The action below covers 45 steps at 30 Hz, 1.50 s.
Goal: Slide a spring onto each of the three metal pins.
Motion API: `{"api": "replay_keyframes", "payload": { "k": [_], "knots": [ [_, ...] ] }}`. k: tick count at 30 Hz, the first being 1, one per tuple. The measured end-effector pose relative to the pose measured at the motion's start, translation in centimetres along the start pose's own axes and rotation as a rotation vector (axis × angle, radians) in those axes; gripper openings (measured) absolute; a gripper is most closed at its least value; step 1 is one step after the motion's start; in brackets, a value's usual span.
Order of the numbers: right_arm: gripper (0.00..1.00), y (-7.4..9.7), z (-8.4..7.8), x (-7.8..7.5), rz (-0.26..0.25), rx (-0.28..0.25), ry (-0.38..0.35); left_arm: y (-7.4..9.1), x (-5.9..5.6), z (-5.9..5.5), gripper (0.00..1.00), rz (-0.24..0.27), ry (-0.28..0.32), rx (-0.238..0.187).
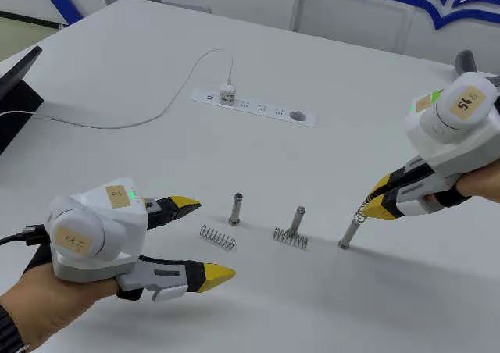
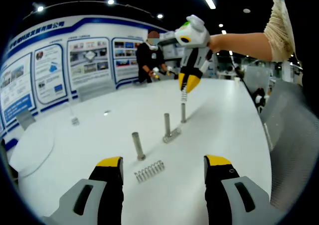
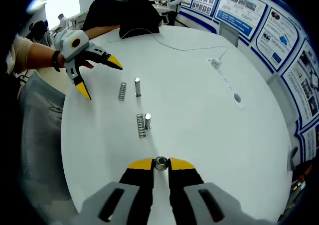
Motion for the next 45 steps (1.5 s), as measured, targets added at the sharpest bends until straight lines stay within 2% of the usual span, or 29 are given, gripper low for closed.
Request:
{"api": "replay_keyframes", "payload": {
  "k": [15,35,45],
  "knots": [
    [0.12,-1.0,-0.3,-0.1,0.025,0.032,-0.004,0.0,-0.1,0.0,0.65,-0.002,0.003,-0.003],
    [0.12,-4.2,-1.9,0.6,0.047,0.084,-0.017,0.4,0.0,-0.1,0.64,0.013,0.011,0.002],
    [0.12,-5.2,-2.3,0.6,0.044,0.073,-0.020,0.3,-0.2,-0.1,0.64,0.022,0.017,0.007]
  ]
}}
Point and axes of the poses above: the centre of the closed fingertips' face, and the gripper's own axes: y roughly backward along the fingers, x roughly to its left, z roughly out of its top, the point moved 6 cm from there along y, roughly backward along the fingers, and after that the axes turned 4 degrees about -z, right-handed, at the moved point
